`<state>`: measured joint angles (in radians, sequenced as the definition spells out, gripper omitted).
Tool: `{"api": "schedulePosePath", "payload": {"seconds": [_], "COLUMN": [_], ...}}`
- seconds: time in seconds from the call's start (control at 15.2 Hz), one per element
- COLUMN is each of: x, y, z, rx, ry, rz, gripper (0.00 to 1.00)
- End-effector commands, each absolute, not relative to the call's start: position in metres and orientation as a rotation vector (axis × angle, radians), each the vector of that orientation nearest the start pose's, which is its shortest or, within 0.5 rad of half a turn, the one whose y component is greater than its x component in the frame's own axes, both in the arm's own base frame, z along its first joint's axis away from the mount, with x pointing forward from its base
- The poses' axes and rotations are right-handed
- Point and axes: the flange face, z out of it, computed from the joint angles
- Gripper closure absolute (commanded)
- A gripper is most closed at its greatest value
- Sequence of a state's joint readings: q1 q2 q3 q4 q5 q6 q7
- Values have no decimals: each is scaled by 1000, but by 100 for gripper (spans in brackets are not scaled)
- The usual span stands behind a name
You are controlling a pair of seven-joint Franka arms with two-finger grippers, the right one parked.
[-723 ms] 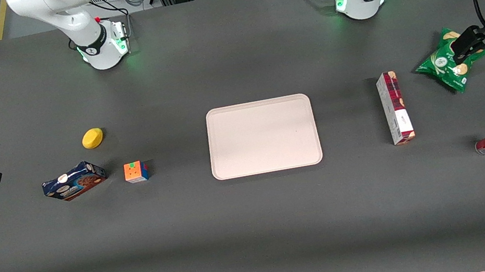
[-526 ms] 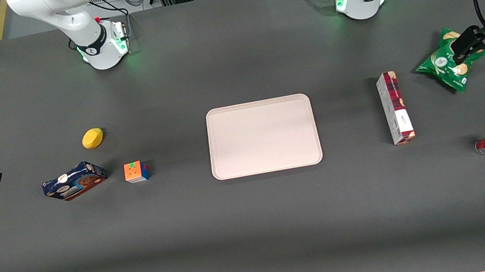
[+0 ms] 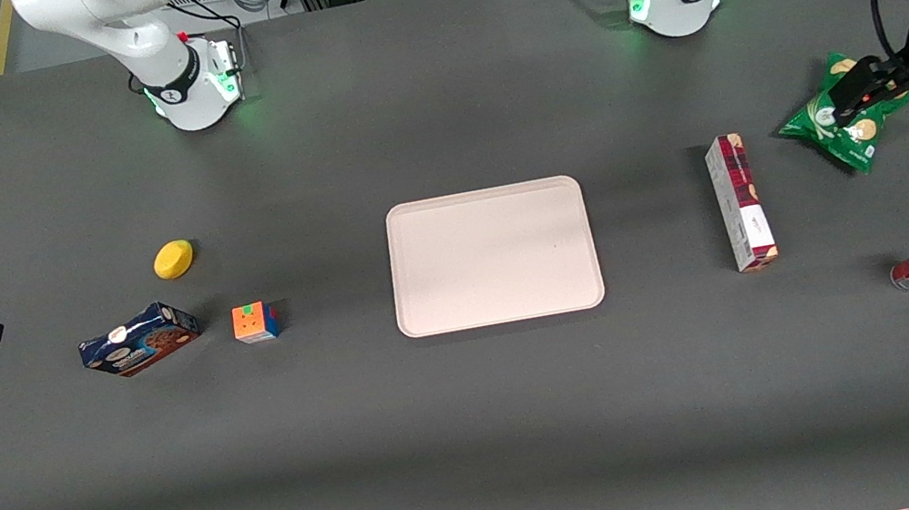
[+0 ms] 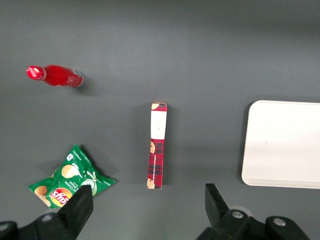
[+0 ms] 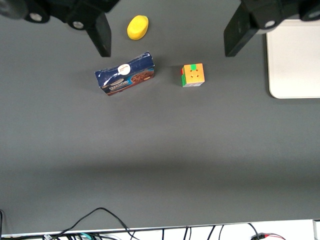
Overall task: Place red cookie box on tray
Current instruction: 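Move the left gripper over the upright red plaid cookie box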
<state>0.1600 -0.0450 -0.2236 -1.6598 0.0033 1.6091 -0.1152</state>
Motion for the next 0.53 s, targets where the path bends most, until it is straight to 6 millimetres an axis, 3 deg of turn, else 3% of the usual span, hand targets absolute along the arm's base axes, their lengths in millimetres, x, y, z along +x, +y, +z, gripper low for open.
{"api": "schedulePosePath", "payload": {"seconds": [0.0, 0.26, 0.46], "x": [546, 540, 524], "y": [-47, -46, -46], "z": [564, 475, 422], "rx": [-3134, -3133, -3132], "ry": [-79, -82, -80], "rz": [138, 119, 92], "gripper": [0, 0, 0]}}
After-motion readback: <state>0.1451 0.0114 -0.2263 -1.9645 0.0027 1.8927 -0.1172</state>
